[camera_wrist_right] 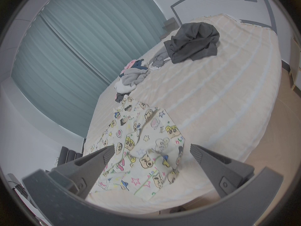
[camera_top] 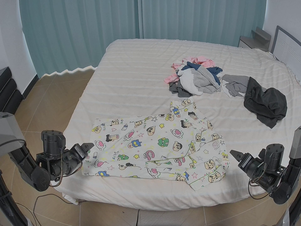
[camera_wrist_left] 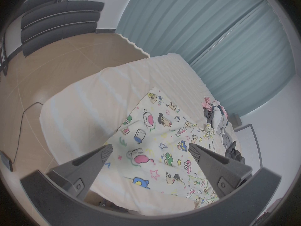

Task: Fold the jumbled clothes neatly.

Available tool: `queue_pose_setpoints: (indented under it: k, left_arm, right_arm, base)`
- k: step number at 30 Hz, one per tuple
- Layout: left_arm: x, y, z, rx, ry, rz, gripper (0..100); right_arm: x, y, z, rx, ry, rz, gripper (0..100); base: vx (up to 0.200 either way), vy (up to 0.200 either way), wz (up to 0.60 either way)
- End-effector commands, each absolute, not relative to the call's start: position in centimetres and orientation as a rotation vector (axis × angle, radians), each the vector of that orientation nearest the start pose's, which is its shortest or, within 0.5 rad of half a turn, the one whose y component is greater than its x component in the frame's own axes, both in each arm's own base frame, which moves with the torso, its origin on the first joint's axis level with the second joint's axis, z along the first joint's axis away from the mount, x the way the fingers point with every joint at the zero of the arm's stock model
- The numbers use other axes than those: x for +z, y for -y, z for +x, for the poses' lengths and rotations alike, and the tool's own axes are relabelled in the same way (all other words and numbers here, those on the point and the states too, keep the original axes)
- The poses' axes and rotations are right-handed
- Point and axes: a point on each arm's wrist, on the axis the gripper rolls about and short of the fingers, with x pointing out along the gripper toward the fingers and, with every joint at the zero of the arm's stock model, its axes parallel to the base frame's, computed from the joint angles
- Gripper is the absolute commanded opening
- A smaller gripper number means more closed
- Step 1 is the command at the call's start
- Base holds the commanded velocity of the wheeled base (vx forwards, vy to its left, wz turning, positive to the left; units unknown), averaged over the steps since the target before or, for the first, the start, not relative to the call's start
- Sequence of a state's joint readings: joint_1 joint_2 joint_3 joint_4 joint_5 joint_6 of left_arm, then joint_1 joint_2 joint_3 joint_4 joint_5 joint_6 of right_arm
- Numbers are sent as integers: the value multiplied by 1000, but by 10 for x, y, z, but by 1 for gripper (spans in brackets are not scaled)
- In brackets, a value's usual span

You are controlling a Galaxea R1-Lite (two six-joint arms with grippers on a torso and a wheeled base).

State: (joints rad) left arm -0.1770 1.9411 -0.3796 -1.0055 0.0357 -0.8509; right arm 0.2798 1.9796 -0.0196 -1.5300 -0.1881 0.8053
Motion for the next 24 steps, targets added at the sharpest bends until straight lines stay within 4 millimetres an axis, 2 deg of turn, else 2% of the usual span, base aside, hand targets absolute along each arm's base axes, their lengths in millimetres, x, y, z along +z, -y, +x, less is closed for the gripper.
queue_pose_setpoints:
  k: [1,8,20,24]
  left_arm:
    - [60,46,264,79,-550,-710,100]
    - [63,46,274,54,-526,-633,100]
    - [35,47,310,49,-555,-498,100]
    - [33,43,321,57,-516,-489,100]
  right_arm:
    - [53,-53,202,-89,-382,686,100]
    - [60,-54,199,-76,-353,672,100]
    - [56,-71,194,-6,-402,652,100]
    - [53,-75,193,2,-418,640,100]
  base:
    - [200,0,0]
    - [200,0,0]
    - [200,0,0]
    - [0,0,0]
